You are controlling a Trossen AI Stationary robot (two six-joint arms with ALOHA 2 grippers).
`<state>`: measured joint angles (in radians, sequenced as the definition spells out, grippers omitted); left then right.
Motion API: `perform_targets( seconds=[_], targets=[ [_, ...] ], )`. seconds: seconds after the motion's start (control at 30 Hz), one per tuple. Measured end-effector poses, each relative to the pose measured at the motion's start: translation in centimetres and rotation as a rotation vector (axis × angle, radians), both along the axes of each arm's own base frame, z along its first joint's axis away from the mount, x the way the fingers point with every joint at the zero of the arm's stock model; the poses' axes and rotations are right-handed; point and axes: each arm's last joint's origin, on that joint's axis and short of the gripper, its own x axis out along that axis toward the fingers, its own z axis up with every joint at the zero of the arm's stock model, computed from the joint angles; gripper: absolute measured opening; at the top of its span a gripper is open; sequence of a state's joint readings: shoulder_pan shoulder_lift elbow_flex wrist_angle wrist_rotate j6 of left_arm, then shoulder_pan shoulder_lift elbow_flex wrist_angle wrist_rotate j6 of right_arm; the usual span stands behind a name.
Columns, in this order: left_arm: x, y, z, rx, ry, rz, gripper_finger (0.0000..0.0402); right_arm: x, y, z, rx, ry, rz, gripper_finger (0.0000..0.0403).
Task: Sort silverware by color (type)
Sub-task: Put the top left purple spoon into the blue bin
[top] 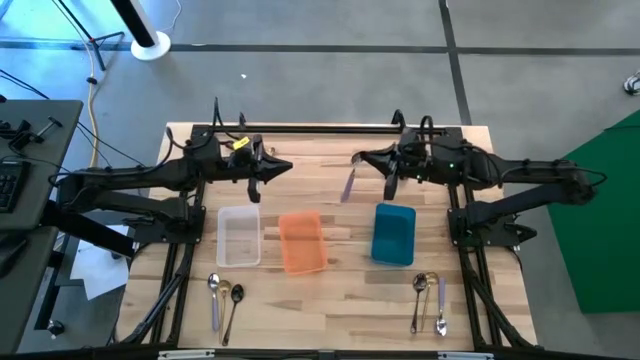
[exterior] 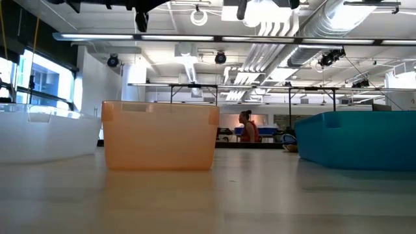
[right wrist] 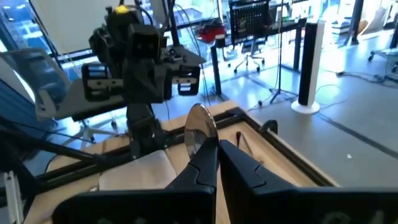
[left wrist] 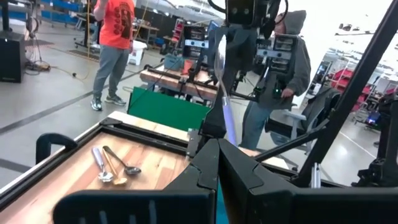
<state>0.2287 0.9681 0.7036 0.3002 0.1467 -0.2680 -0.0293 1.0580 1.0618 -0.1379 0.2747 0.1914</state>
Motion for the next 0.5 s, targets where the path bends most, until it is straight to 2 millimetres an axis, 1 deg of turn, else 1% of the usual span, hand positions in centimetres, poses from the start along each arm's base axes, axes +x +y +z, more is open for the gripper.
perform_targets(
  seconds=[0.5],
  targets=[
    [0.09, 0.02, -0.06, 0.000, 0.001, 0.001, 0.0000, 0.05, -0.41, -0.15, -0.001, 0.013, 0.024, 0.0000]
  ],
)
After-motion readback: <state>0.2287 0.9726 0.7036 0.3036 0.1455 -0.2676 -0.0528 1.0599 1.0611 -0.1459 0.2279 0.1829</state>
